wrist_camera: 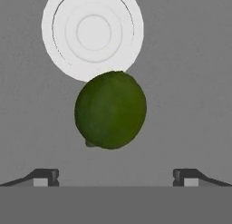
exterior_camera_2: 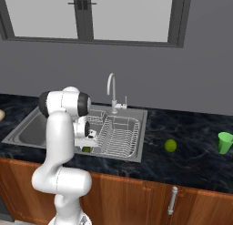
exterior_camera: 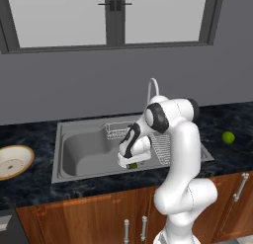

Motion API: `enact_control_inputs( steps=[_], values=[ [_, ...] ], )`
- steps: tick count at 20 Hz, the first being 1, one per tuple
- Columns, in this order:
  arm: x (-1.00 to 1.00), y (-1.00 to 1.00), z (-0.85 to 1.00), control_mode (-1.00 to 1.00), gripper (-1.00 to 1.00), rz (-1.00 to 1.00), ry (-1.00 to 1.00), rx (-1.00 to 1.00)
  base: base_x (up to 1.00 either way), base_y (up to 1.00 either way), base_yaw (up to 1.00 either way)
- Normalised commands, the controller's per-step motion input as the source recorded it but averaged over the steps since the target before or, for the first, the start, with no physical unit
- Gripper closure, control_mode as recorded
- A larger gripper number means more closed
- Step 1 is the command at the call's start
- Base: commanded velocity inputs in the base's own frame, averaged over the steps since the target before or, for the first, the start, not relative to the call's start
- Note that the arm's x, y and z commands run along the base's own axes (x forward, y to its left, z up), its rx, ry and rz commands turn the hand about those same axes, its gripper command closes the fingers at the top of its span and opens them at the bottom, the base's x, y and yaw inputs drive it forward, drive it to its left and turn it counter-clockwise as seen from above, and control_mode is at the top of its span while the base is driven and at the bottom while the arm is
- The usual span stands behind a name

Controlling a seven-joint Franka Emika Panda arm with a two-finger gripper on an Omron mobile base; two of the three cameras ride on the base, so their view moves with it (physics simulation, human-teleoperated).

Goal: Remove the lime and lime from the sink. Then move the bowl and cup from the counter to the sink for washing.

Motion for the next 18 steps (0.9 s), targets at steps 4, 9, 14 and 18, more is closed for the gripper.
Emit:
enact_control_inputs(
  steps=[4, 9, 14, 18],
  values=[
    [0.15, 0.03, -0.16, -1.00, -1.00, 0.00, 0.00, 0.00, 0.00, 0.00, 0.00],
    [0.17, 0.05, -0.15, -1.00, -1.00, 0.00, 0.00, 0.00, 0.00, 0.00, 0.00],
    [0.19, 0.03, -0.12, -1.00, -1.00, 0.00, 0.00, 0.00, 0.00, 0.00, 0.00],
    [0.22, 0.00, -0.11, -1.00, -1.00, 0.00, 0.00, 0.00, 0.00, 0.00, 0.00]
  ],
)
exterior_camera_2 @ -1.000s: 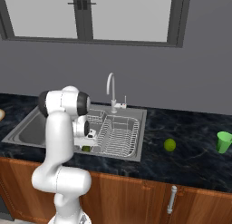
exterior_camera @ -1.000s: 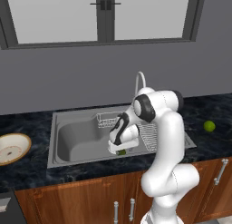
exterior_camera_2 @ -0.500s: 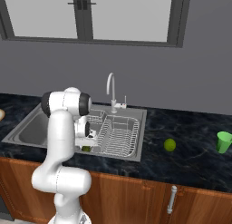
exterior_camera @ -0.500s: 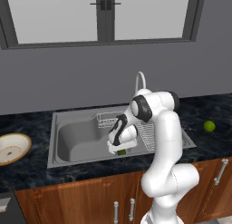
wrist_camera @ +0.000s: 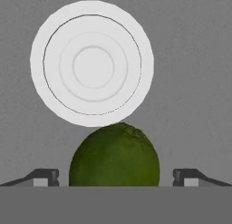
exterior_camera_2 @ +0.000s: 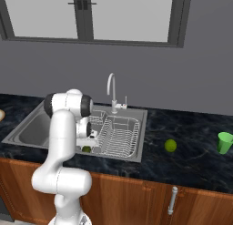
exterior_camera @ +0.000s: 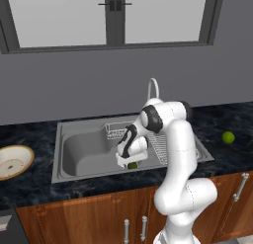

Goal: Remove the lime and lime from the sink. Then move the bowl and cup from the counter to the sink for washing.

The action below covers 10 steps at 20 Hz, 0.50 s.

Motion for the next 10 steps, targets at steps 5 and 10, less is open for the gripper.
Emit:
enact_control_inputs(
  steps=[5, 10],
  values=[
    [0.19, 0.00, -0.13, -1.00, -1.00, 0.00, 0.00, 0.00, 0.00, 0.00, 0.00],
    [0.00, 0.01, -0.11, -1.00, -1.00, 0.00, 0.00, 0.00, 0.00, 0.00, 0.00]
  ],
)
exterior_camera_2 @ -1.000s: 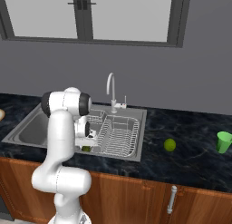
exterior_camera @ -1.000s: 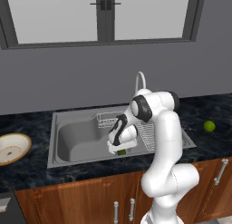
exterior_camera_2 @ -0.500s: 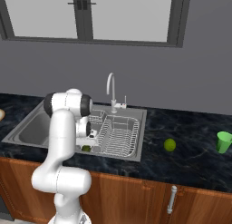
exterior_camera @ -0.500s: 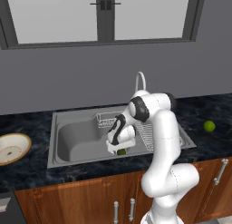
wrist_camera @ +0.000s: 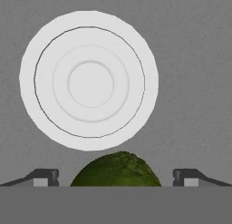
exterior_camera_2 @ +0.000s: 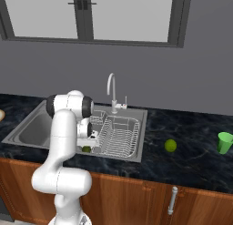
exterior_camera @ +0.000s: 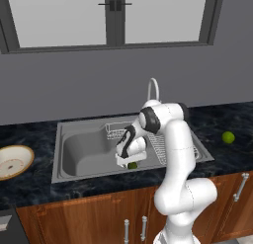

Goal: Remove the lime and lime from the sink. Then move the bowl and cup from the counter to the sink for washing.

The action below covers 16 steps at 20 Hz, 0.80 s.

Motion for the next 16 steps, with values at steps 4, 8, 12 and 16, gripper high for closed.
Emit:
enact_control_inputs(
  steps=[4, 8, 12, 16],
  values=[
    [-0.06, 0.00, -0.01, -1.00, -1.00, 0.00, 0.00, 0.00, 0.00, 0.00, 0.00],
    [-0.06, 0.00, 0.00, -1.00, -1.00, 0.00, 0.00, 0.00, 0.00, 0.00, 0.00],
    [-0.13, 0.00, 0.00, -1.00, -1.00, 0.00, 0.00, 0.00, 0.00, 0.00, 0.00],
    [-0.10, 0.00, 0.00, -1.00, -1.00, 0.00, 0.00, 0.00, 0.00, 0.00, 0.00]
  ],
)
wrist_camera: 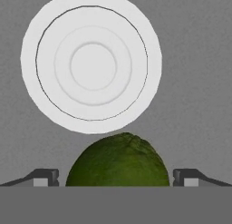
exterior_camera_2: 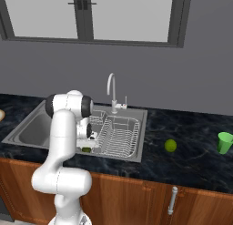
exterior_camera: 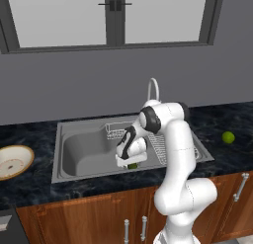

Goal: Remove the lime and lime from the sink. Then move the bowl and cup from the counter to the sink for washing.

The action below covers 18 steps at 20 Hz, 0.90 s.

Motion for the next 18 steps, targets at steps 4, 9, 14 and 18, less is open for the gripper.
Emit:
enact_control_inputs(
  steps=[4, 9, 14, 18],
  values=[
    [-0.01, 0.00, -0.03, -1.00, -1.00, 0.00, -0.01, 0.00, 0.00, 0.00, 0.00],
    [0.06, 0.00, -0.06, -1.00, 1.00, 0.00, -0.01, 0.00, 0.00, 0.00, 0.00],
    [0.00, 0.00, -0.04, -1.00, 1.00, 0.00, 0.00, 0.00, 0.00, 0.00, 0.00],
    [0.00, 0.00, -0.01, -1.00, 1.00, 0.00, 0.00, 0.00, 0.00, 0.00, 0.00]
  ],
)
